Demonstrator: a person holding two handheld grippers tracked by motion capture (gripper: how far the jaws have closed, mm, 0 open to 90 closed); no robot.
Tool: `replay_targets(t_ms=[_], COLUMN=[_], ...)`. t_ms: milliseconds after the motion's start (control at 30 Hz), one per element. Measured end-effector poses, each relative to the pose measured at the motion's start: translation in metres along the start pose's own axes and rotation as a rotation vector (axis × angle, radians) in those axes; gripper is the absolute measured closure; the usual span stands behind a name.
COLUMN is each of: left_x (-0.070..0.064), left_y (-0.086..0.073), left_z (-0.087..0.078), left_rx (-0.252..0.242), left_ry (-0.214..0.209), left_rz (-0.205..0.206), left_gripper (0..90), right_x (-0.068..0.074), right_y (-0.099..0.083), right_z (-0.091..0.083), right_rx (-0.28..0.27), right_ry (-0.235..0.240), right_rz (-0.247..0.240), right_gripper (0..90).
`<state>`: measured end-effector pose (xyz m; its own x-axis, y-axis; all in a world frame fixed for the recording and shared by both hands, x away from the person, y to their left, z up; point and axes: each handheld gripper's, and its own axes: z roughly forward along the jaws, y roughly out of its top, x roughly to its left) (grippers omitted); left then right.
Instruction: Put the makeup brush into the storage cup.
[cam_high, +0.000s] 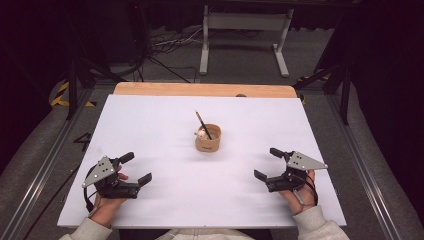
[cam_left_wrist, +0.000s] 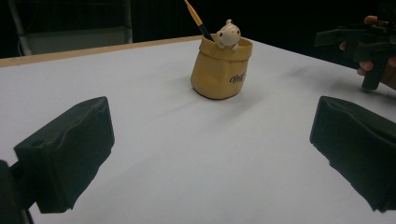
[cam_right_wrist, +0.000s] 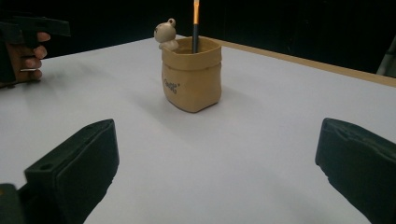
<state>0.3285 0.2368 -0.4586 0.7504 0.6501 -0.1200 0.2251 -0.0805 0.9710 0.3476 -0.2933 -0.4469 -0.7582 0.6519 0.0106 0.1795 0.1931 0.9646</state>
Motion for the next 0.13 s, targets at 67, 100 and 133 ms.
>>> replay_targets(t_ms=[67, 100, 133], left_x=[-0.0002, -0.0003, -0.0003], left_y=[0.0002, 0.0002, 0.0003], left_z=[-0.0003, -0.0002, -0.0003], left_rx=[0.002, -0.001, -0.002], left_ry=[-0.002, -0.003, -0.005], left_rz=[-0.001, 0.000, -0.001], left_gripper=[0.6, 0.6, 0.6], right_x=[-0.0003, -0.0003, -0.0008], right_y=[-0.0001, -0.0001, -0.0003], right_z=[0.0001, 0.0001, 0.0002], right_rx=[0.002, 0.002, 0.006], right_ry=[-0.004, -0.004, -0.008], right_rz=[0.005, 0.005, 0.007], right_gripper=[0.0, 0.0, 0.0])
